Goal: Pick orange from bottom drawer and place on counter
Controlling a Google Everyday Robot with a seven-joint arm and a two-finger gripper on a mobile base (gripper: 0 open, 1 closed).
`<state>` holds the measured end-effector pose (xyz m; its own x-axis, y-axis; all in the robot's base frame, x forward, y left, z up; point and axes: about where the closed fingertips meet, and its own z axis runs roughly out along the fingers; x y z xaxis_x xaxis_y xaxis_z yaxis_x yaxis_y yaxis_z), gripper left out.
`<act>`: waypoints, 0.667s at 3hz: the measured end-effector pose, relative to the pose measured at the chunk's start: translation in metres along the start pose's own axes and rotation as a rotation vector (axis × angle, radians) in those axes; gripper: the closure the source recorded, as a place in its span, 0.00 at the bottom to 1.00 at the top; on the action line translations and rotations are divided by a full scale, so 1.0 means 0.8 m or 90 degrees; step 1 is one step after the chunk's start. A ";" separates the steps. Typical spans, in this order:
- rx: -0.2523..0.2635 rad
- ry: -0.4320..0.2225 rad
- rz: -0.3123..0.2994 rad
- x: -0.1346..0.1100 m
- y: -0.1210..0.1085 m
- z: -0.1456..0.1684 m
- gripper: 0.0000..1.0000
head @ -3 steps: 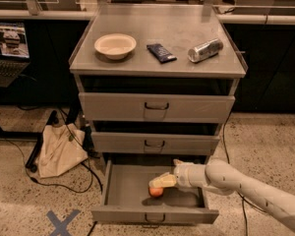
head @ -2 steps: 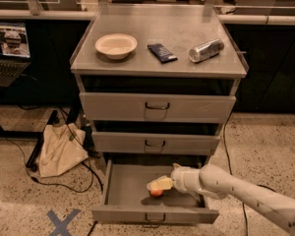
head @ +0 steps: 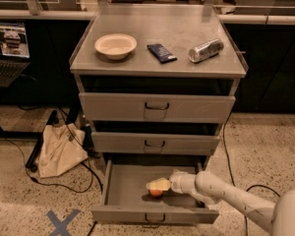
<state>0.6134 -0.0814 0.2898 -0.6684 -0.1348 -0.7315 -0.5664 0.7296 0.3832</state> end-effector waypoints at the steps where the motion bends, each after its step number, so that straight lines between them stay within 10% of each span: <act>1: 0.000 0.000 0.000 0.000 0.000 0.000 0.00; 2: 0.018 0.019 -0.009 0.010 -0.003 0.011 0.00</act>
Offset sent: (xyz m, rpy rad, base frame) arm -0.0027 0.0015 -0.0097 -0.0712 0.0125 0.0007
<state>0.6136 -0.0781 0.2779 -0.6748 -0.1639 -0.7196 -0.5622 0.7458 0.3574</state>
